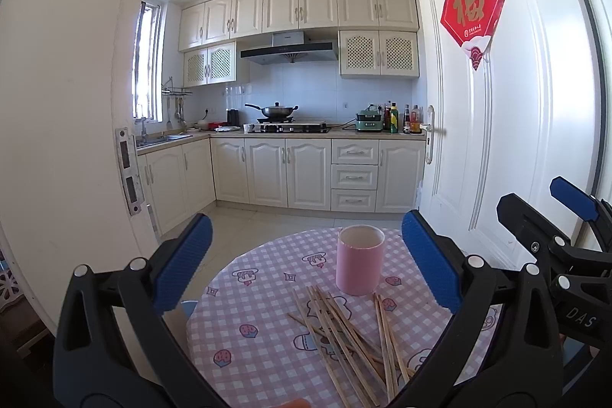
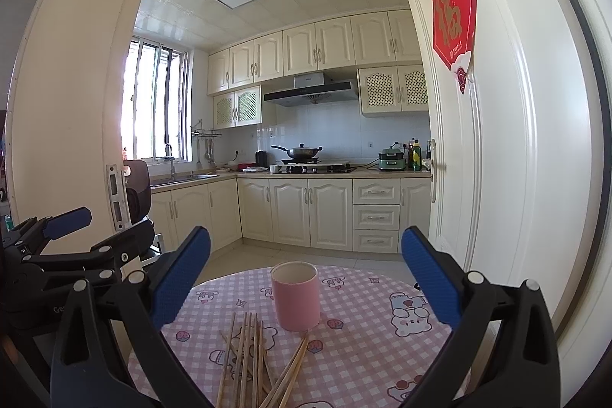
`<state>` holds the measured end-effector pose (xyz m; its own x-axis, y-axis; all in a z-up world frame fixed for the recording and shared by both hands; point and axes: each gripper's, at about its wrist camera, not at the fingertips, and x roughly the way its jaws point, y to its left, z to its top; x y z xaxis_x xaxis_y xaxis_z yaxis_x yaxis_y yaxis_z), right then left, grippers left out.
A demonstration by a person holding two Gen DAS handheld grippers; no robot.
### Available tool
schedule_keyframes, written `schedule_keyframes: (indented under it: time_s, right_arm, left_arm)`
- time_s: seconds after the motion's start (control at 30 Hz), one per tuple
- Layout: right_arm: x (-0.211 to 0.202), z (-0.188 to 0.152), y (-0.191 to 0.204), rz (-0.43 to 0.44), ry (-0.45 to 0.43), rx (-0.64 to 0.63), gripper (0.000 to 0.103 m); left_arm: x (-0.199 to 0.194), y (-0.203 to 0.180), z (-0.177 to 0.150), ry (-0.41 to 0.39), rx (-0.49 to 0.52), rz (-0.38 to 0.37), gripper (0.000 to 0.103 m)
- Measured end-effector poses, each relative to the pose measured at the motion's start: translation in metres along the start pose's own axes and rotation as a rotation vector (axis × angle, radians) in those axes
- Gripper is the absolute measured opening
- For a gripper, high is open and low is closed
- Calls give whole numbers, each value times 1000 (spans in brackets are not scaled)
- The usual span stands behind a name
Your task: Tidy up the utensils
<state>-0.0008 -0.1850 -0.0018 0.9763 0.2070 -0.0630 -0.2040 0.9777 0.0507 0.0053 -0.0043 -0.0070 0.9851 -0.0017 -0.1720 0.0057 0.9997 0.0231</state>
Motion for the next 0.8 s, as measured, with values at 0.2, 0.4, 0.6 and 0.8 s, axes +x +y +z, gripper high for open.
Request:
schedule_keyframes:
  time_s: [0.2, 0.4, 0.6, 0.8]
  right_arm:
    - [10, -5, -2, -4, 31, 6, 96]
    - [18, -11, -5, -1, 52, 11, 96]
    - [27, -19, -9, 3, 76, 19, 96]
    - [45, -33, -18, 14, 154, 39, 96]
  left_arm:
    - [12, -2, -5, 37, 6, 1, 97]
    - [22, -3, -10, 60, 10, 5, 97]
    - [34, -6, -16, 87, 19, 12, 97]
    - [58, -10, -29, 176, 28, 7, 97]
